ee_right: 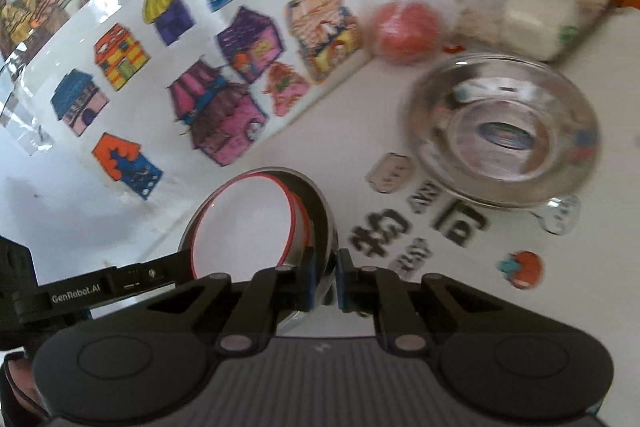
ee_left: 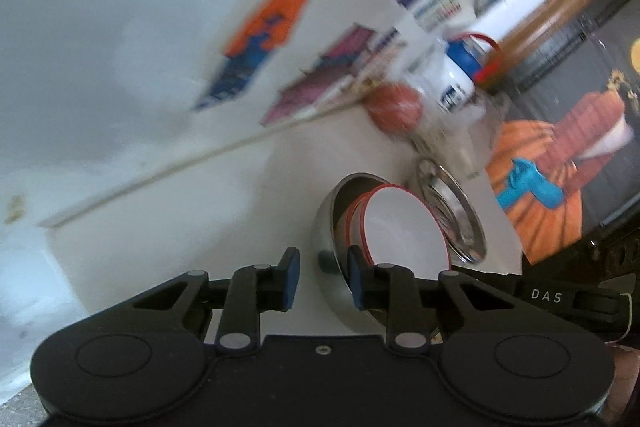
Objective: Organize plates and bowls
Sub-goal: 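Lift and carry the steel bowl of nested white bowls toward the plate stack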
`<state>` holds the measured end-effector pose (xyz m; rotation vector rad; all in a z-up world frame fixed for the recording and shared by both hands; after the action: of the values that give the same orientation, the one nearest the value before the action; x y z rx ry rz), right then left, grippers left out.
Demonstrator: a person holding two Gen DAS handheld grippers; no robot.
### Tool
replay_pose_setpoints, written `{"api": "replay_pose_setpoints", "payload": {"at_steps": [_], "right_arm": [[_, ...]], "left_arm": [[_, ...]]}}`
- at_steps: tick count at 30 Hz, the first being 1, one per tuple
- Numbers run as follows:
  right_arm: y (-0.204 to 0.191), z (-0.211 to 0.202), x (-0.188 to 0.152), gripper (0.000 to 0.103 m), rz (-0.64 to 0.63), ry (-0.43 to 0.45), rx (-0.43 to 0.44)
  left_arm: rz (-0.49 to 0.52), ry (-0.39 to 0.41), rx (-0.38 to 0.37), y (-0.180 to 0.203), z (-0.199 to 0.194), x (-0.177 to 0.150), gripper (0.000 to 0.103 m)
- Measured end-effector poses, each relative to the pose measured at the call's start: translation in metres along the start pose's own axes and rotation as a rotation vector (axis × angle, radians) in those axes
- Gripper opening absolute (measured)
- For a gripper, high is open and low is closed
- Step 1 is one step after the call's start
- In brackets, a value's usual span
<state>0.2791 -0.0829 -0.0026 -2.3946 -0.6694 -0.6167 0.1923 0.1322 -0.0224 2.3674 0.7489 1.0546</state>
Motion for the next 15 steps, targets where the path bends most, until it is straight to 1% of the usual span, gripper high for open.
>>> {"api": "replay_pose_setpoints", "payload": {"at_steps": [2, 5, 9, 11, 13, 15], "right_arm": [[0.006, -0.003, 0.000, 0.014, 0.017, 0.006, -0.014], [0.012, -0.002, 0.003, 0.014, 0.035, 0.020, -0.020], [0.018, -0.001, 0.003, 0.014, 0.060, 0.036, 0.004], [0.020, -0.002, 0.002, 0.014, 0.069, 0.046, 0.019], [0.021, -0.002, 0.002, 0.014, 0.073, 0.049, 0.026], [0.019, -0.002, 0.003, 0.015, 0.072, 0.045, 0.019]], "left_arm": [[0.021, -0.026, -0.014, 0.006, 0.009, 0.002, 0.029], [0.063, -0.039, -0.015, 0.011, 0.019, 0.007, 0.035], [0.049, -0.056, -0.050, 0.007, 0.026, 0.012, 0.036], [0.046, -0.062, -0.069, 0.007, 0.029, 0.014, 0.034], [0.047, -0.065, -0.088, 0.009, 0.030, 0.015, 0.026], [0.065, -0.058, -0.086, 0.013, 0.029, 0.015, 0.022]]}}
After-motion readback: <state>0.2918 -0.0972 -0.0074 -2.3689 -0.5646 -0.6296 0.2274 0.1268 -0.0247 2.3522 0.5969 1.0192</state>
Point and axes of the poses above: each gripper's, at about its wrist camera, not at the fingertips, and z roughly the way its jaws point, y to its right, x to its top, the point moved 7 cm from there along z, roughly the way its jaws point, and after that the axes turned 2 degrees about x, right-handed, at the moved point
